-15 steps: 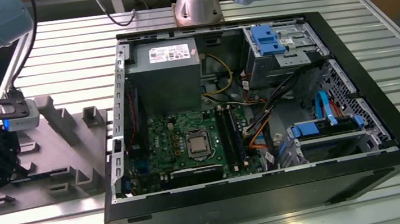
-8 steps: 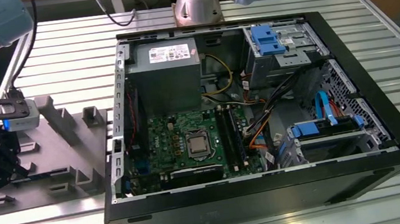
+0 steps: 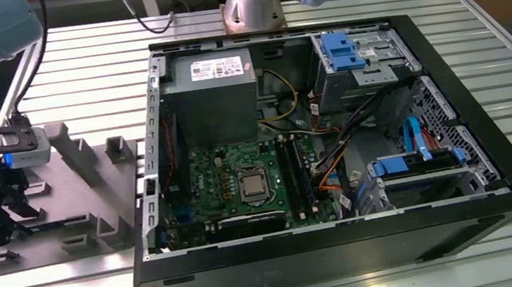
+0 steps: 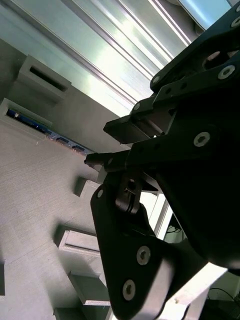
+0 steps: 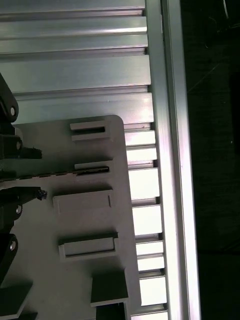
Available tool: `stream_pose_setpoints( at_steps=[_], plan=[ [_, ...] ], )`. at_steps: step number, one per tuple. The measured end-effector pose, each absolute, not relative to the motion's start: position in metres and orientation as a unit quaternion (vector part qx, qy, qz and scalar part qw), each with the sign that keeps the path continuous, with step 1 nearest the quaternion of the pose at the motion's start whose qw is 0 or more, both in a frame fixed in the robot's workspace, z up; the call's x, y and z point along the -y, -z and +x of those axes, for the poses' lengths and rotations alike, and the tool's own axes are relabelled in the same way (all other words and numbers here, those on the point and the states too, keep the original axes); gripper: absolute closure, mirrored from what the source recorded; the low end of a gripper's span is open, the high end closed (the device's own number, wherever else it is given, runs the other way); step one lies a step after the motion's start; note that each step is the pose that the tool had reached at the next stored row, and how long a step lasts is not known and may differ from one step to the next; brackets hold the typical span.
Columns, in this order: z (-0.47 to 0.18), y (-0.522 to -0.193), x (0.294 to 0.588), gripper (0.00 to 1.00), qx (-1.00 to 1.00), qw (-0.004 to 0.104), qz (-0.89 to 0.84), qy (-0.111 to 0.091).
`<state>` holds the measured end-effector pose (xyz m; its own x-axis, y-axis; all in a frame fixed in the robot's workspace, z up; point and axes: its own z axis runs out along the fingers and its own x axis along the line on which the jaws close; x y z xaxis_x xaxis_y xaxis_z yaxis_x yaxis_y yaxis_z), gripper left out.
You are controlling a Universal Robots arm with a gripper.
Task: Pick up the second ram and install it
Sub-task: 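Pick up the second ram and move it above second insertion slot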
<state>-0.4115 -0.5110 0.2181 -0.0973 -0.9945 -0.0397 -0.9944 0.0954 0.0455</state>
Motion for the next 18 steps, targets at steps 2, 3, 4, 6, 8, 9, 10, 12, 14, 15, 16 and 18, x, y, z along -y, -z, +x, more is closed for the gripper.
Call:
stream_pose_setpoints(
  at_steps=[2,3,4,6,8,9,10,12,14,15,16,18],
  plan=[
    [-0.4114,-0.2181,0.511,0.64,0.74,0.001,0.672,0.03],
    [-0.4115,-0.2181,0.511,0.64,0.74,0.001,0.672,0.03],
    [-0.4115,-0.2181,0.5111,0.64,0.74,0.001,0.672,0.03],
    [-0.4115,-0.217,0.5111,0.64,0.74,0.001,0.672,0.03],
    [-0.4115,-0.2157,0.5112,0.64,0.74,0.001,0.672,0.03],
    [-0.4115,-0.2156,0.5112,0.64,0.74,0.001,0.672,0.03],
    [-0.4115,-0.2155,0.5111,0.64,0.74,0.001,0.672,0.03],
    [-0.4115,-0.2152,0.5111,0.64,0.739,0.001,0.673,0.03],
    [-0.4115,-0.2149,0.5112,0.64,0.738,0.001,0.674,0.03],
    [-0.4115,-0.2148,0.5112,0.64,0.737,0.001,0.675,0.03],
    [-0.4115,-0.2147,0.5112,0.64,0.737,0.001,0.675,0.03],
    [-0.4115,-0.2145,0.5112,0.64,0.736,0.001,0.677,0.03]
  ],
)
